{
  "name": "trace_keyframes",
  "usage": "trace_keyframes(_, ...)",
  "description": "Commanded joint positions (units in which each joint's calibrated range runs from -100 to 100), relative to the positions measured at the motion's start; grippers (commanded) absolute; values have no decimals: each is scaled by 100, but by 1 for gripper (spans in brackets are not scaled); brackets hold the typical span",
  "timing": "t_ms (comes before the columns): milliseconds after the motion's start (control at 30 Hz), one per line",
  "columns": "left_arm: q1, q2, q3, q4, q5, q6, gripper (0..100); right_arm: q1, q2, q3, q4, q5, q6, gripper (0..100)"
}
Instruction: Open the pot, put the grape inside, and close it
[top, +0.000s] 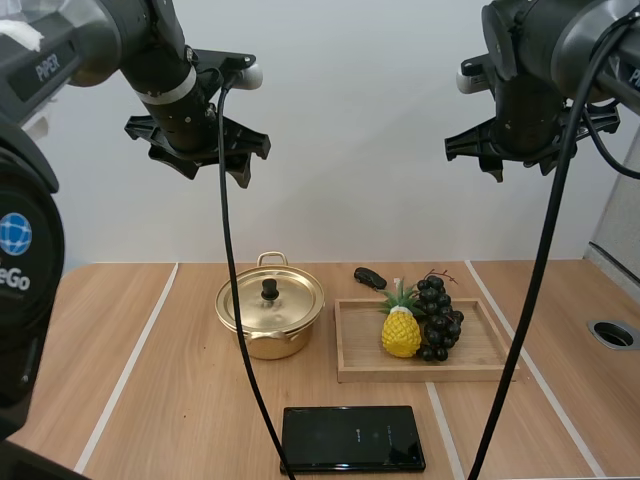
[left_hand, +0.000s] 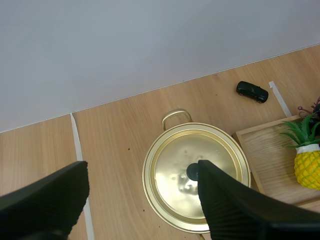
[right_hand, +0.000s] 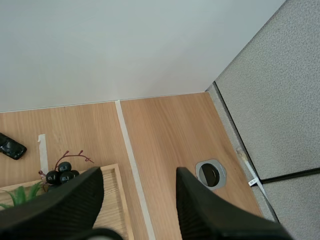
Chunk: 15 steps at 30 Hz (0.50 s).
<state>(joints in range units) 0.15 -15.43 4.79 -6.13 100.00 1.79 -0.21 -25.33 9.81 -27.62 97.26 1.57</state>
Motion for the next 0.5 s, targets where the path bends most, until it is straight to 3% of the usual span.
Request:
trace_keyframes(0,-7,0,8,-13,0,14,100,0,-82,19,-79,-162,-42,74)
trace_keyframes(267,-7,0,8,-13,0,14,100,0,-82,19,154,0,-61,74)
trace_keyframes(333,-7,0,8,-13,0,14,100,0,-82,19,450,103,-374,75)
trace_keyframes(367,-7,0,8,-13,0,14,100,0,-82,19,670,167,-635,79)
trace_keyframes(433,-7,0,8,-13,0,14,100,0,-55,19,1097,274,-1105,98)
trace_keyframes(467,-7,0,8,-13,0,14,100,0,-55,19,1285,274,-1231,100)
